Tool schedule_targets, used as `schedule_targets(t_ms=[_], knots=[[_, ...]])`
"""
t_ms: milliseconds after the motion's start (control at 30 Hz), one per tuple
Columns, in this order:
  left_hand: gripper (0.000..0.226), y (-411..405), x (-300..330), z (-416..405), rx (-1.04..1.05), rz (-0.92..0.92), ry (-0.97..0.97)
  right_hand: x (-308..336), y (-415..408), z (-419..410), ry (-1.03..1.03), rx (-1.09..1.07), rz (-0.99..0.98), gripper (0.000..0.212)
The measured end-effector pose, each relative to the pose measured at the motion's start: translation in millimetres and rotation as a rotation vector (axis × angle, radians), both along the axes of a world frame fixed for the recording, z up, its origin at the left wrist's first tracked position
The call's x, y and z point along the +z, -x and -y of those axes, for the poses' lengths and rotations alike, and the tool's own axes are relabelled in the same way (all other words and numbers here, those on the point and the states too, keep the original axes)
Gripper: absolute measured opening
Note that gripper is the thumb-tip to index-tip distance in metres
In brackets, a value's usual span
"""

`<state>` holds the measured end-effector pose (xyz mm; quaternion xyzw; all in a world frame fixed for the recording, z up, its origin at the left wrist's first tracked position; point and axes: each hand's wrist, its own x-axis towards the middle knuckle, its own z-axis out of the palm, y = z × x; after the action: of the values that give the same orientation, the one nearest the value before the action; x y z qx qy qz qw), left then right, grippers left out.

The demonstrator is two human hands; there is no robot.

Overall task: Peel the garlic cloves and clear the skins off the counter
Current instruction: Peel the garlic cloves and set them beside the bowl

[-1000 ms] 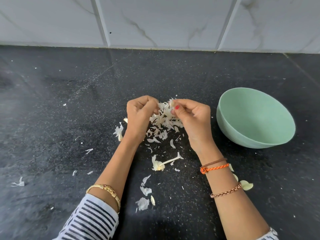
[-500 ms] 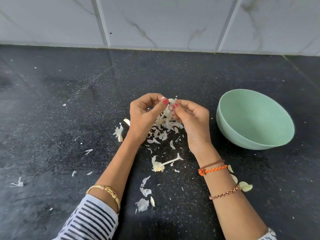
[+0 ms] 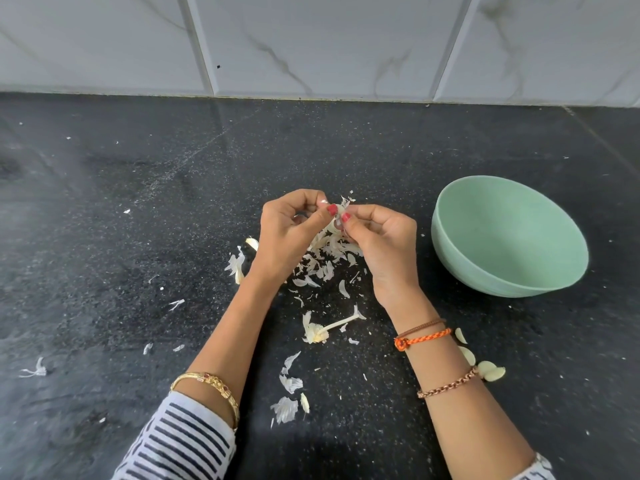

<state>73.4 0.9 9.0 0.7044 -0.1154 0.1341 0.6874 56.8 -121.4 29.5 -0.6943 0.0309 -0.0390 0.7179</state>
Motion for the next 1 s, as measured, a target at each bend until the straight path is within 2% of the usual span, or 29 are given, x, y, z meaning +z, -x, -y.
schedule_targets(t_ms=[100,167,267,367,600,667,833,933,1000], knots=[[0.008,-0.6,-2.7,-1.4,0.005,0.031,-0.058,-1.0,1.2,-2.7,0.006,-0.034,0.034,0.015],[0.011,-1.0,-5.9,-0.8,0.082,0.09,-0.149,-1.0,1.7,-4.2,-0.034,-0.052,0.011,0.012],[0.008,-1.0,-7.2,1.2,0.159,0.213,-0.295,-0.7,1.5,-7.2,-0.163,-0.066,-0.104,0.012],[0.016,-1.2,-9.2,1.7,0.162,0.319,-0.38,-0.5,0.5,-8.6,-0.323,-0.06,-0.202,0.011],[0.019,-1.1,-8.9,-0.2,0.2,0.481,-0.463,1.7,-0.9,-11.2,-0.599,-0.032,-0.349,0.014],[0.017,1.0,-8.6,3.8,0.178,0.509,-0.487,3.1,-3.1,-6.1,-0.593,-0.078,-0.333,0.017],[0.002,2.9,-9.0,6.6,0.236,0.293,-0.281,5.6,-1.7,-4.4,-0.318,-0.108,-0.19,0.018],[0.018,1.1,-7.4,4.1,0.197,0.169,-0.185,2.6,-0.6,-6.0,-0.278,-0.086,-0.135,0.027],[0.023,0.6,-6.9,4.4,0.158,0.109,-0.207,1.2,-0.3,-5.2,-0.221,-0.078,-0.084,0.024]])
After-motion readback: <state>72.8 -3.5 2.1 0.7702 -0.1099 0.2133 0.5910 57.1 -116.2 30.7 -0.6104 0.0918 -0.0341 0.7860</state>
